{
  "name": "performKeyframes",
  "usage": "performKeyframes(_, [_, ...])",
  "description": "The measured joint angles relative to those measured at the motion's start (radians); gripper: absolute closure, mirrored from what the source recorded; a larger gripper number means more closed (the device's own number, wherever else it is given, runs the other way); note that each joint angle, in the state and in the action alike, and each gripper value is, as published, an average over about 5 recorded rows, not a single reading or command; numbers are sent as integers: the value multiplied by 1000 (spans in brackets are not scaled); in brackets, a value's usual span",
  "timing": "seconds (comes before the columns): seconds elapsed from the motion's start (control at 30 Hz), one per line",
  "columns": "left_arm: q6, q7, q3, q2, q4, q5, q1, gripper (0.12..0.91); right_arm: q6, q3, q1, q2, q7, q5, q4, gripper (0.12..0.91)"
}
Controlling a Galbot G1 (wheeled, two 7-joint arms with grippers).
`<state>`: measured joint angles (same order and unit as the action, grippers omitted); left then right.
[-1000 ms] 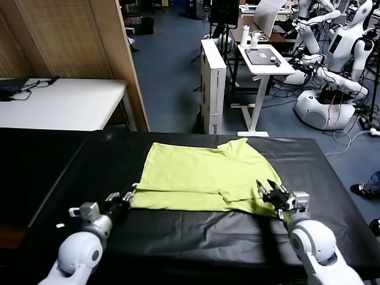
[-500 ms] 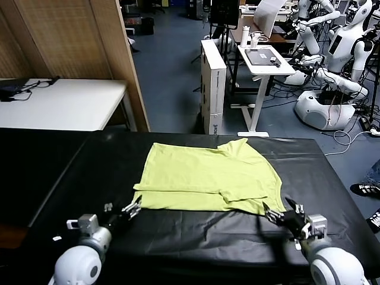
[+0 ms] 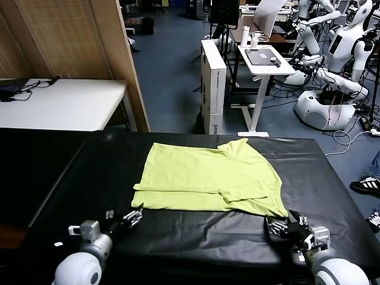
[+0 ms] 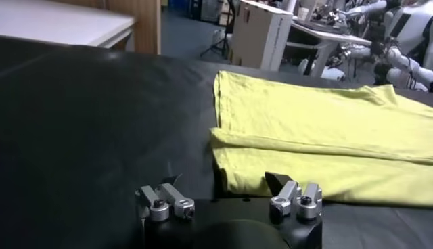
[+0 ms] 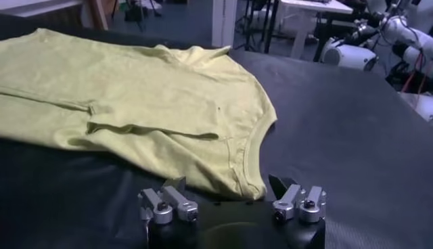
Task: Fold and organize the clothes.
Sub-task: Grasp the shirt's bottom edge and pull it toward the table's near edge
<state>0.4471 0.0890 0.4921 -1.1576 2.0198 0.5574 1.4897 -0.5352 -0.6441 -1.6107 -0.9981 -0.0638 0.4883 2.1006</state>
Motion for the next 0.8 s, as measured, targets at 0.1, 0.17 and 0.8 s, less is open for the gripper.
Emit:
performKeyframes(0.1, [-2,-1,-1,-1,-6,1,-1,681,2,0,0,0,-2,0,-2,739])
performKeyframes(0.17, [-3,-3,-1,0,-8,1,-1,797,3,1,0,0,-5,1,-1,823])
performKeyframes(0.8, [-16,-4,114,92,81,13,145,883,-180,42,-54,13,-74,93,150,885])
